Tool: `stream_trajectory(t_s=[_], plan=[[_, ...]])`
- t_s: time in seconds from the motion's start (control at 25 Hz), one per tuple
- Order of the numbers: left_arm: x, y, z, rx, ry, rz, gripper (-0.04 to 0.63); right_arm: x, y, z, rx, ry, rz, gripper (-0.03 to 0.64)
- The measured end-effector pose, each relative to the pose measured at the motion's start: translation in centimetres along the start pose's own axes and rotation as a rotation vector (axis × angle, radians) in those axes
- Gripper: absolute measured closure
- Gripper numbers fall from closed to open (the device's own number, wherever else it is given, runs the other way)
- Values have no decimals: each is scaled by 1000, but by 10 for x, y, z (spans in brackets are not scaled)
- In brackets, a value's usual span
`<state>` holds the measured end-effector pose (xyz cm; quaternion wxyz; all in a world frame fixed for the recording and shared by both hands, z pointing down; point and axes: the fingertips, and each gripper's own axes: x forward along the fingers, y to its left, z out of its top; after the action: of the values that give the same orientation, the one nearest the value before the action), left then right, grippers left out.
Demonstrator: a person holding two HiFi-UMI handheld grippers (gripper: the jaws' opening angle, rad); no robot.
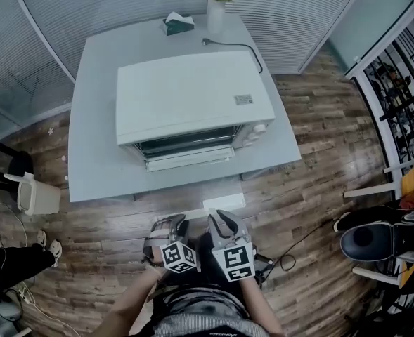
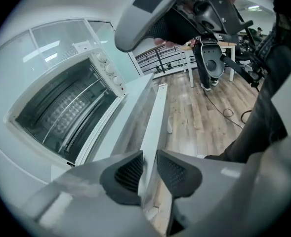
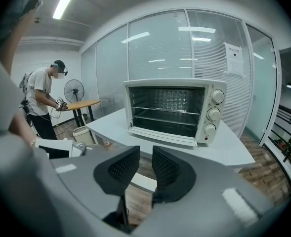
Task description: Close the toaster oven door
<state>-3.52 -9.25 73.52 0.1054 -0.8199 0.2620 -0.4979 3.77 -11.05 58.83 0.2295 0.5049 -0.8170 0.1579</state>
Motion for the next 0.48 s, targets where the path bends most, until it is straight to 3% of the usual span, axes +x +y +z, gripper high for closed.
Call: stream_trajectory(t_s=[0.48], plan=[[-41,30,26,-68,-71,31,508,-6,-6,10,-33,-25,19,534]])
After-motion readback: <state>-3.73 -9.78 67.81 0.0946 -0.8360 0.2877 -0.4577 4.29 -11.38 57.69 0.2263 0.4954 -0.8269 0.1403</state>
